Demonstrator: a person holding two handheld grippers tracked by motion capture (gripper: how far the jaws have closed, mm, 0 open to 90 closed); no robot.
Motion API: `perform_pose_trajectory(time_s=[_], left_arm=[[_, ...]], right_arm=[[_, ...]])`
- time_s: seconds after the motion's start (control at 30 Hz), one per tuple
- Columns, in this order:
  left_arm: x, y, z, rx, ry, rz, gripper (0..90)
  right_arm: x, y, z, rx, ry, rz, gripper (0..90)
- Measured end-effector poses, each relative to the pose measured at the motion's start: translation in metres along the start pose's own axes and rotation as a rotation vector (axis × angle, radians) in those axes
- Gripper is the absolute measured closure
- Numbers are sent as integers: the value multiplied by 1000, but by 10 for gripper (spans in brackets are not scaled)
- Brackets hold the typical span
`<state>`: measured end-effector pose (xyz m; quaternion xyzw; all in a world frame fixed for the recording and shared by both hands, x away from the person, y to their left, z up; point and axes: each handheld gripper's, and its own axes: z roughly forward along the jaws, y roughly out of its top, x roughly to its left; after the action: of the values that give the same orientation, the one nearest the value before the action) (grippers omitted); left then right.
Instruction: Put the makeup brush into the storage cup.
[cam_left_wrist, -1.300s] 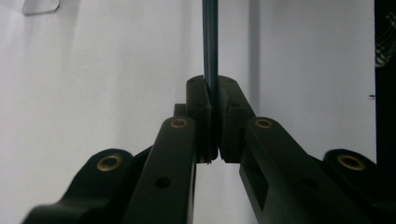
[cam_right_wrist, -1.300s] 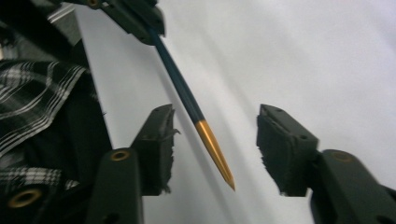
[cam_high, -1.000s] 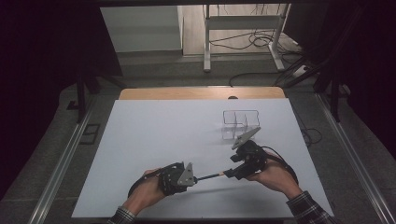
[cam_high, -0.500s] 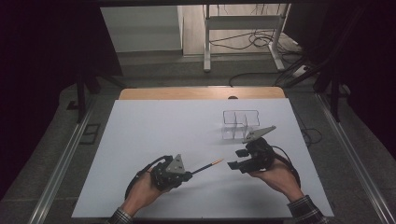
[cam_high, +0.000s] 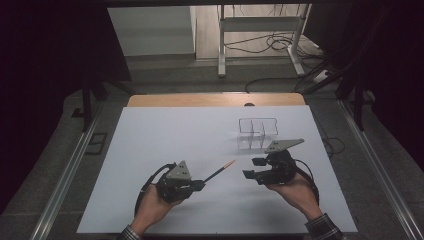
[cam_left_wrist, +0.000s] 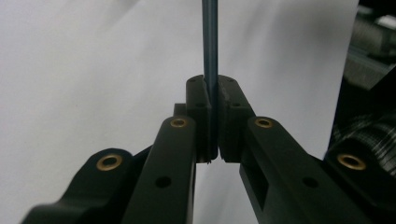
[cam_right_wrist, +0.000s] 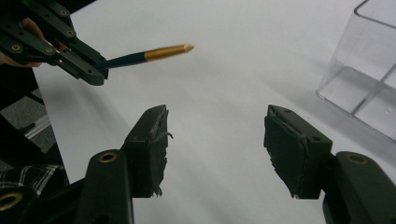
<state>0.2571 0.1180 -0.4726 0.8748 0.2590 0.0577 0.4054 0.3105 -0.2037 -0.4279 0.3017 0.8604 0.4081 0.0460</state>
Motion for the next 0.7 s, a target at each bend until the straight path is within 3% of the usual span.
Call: perform_pose_trajectory(time_s=[0.1,0.37,0.7], left_arm=[[-1,-1,-2,-50,-9,-34,858],[-4,-1,-7,-136,-4,-72,858],[-11,-1,-6,-181,-6,-89,858]], right_arm=[[3,0,0,-23,-4,-6,411],[12,3,4,-85,39,17,430],[25,14,12,-140,114,29,426]])
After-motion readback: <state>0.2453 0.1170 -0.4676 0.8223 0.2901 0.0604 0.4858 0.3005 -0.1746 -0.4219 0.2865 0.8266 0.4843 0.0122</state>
